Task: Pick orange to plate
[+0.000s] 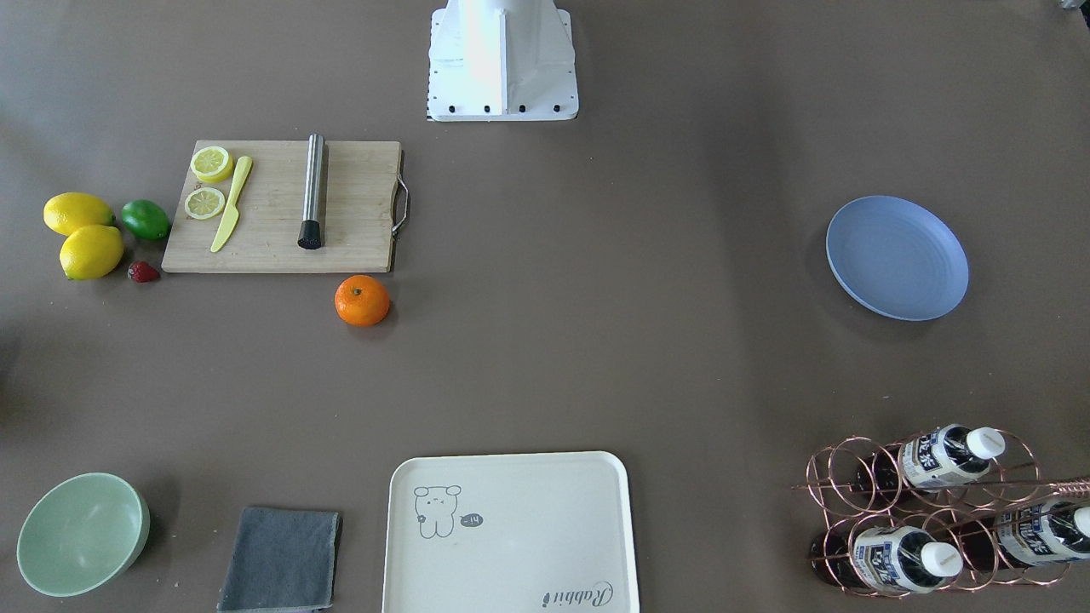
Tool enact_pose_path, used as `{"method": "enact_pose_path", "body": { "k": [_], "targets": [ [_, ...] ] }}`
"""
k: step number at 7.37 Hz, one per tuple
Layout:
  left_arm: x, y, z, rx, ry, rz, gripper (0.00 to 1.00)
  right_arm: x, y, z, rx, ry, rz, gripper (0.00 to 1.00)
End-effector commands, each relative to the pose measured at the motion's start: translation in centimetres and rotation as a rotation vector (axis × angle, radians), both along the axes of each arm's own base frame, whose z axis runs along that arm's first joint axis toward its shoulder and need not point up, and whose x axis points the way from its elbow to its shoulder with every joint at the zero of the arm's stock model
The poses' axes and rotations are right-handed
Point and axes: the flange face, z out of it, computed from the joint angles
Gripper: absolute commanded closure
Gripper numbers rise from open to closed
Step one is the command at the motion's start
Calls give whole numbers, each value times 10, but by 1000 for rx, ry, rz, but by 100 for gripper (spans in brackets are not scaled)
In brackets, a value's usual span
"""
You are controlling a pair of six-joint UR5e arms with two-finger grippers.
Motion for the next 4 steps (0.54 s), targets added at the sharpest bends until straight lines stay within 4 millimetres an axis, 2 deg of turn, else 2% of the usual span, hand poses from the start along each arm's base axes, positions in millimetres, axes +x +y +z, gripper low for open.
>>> {"method": "enact_pose_path", "body": {
  "k": [1,4],
  "targets": [
    [1,3,2,3,0,-4,2,0,0,-1,3,-2,-1,0],
    [2,6,4,9,-1,4,2,0,0,-1,2,-5,-2,0]
  ]
}}
